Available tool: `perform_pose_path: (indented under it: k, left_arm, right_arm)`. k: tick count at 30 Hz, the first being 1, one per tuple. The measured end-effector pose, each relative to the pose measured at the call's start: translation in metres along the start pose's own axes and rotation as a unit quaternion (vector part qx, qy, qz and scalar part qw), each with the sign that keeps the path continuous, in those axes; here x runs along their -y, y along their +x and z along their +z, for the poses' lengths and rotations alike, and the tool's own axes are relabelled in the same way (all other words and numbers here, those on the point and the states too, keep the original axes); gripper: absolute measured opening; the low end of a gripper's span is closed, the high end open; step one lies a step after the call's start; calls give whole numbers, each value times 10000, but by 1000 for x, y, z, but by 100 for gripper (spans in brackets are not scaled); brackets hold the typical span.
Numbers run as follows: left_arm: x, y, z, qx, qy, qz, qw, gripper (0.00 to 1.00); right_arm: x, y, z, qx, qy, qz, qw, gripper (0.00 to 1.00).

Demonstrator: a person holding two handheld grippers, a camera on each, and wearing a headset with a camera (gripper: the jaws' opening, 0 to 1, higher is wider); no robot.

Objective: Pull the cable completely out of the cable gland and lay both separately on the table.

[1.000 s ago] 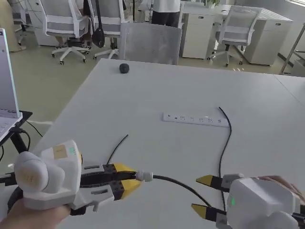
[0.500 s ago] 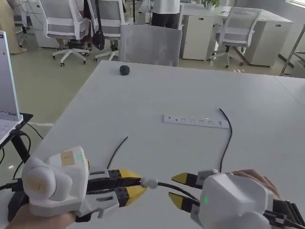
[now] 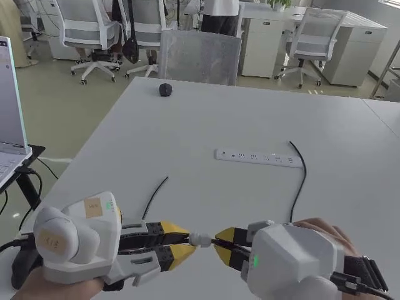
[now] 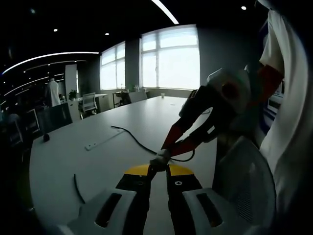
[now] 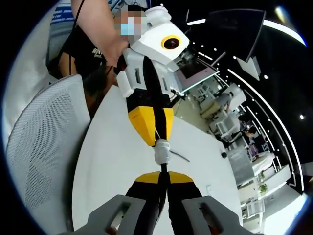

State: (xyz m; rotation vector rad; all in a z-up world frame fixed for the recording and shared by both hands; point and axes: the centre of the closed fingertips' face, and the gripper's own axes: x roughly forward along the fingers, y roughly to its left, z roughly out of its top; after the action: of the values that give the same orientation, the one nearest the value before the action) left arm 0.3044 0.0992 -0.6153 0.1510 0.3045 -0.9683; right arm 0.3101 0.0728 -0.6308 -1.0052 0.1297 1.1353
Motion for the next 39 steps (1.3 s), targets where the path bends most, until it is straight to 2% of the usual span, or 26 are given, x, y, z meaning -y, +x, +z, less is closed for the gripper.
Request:
perform_pose_path:
  k: [10, 17, 30, 39]
  left_arm:
    - [0, 1, 0, -12, 53, -14, 10000, 13]
    - [-5, -4, -2, -25, 33, 52, 10000, 13]
    - [-14, -12, -5, -42, 6, 188, 9998, 13]
    - [-21, -16, -1, 1, 17, 275, 9996, 13]
  right_arm:
    - [1, -1, 0, 18, 99, 47, 9999, 0]
    - [4, -6, -7, -17, 170, 28, 9998, 0]
    - [9, -18, -36, -252, 262, -65, 9993, 0]
    - [18, -29, -53, -416, 362, -208, 9983, 0]
